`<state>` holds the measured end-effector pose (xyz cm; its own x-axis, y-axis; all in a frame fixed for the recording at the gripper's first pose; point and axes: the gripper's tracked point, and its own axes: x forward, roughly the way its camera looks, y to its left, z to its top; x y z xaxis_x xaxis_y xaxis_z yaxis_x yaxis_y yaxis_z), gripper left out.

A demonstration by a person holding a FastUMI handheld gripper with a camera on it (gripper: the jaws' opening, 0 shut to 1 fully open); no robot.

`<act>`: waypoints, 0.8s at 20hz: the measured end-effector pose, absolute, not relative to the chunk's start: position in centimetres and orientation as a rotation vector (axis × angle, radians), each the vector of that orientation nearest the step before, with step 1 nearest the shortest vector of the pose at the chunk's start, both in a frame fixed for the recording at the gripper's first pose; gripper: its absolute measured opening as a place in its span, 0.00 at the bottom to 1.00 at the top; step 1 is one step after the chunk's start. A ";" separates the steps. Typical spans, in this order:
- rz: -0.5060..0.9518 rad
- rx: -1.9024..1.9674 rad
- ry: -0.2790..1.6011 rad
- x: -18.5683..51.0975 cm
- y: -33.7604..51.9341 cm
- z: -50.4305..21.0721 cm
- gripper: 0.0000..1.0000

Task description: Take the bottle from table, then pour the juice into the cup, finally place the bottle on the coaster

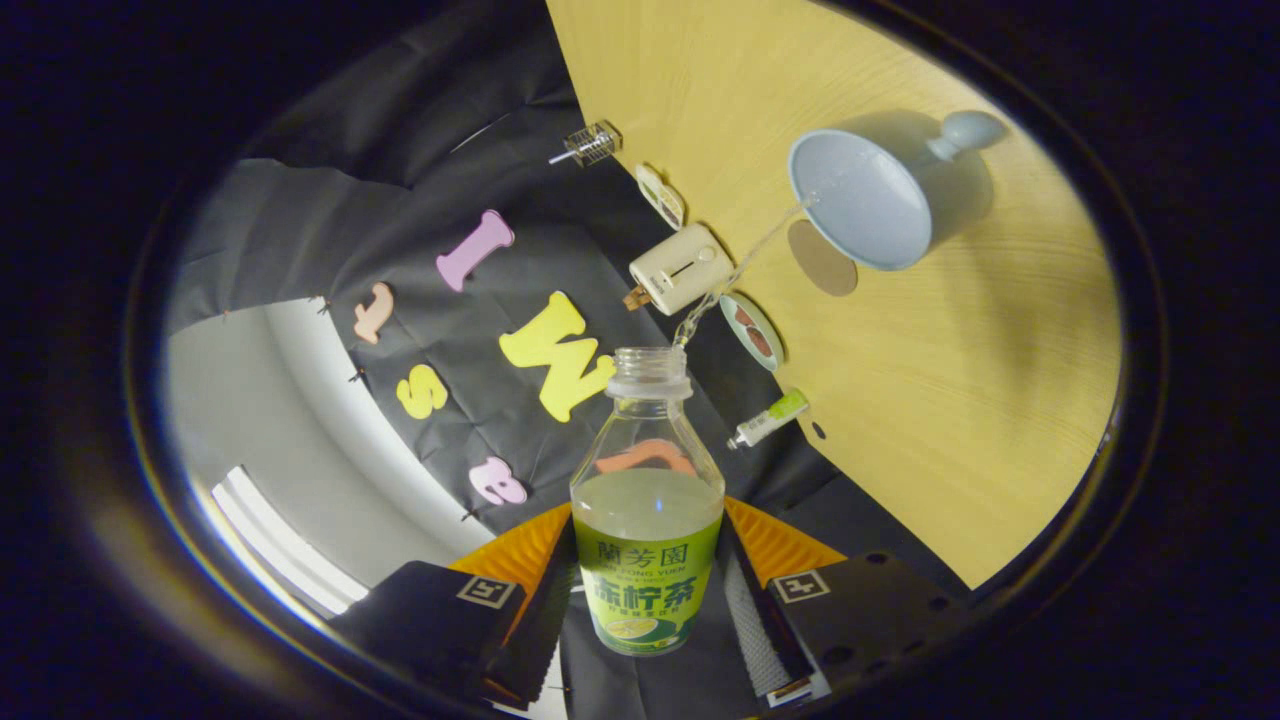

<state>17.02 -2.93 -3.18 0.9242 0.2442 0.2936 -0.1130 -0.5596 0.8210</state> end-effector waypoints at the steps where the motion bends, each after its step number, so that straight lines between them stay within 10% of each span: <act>1: 0.473 2.118 0.097 17.0 -2.8 -3.1 0.78; 16: 0.554 2.292 0.043 15.8 -4.8 0.3 0.78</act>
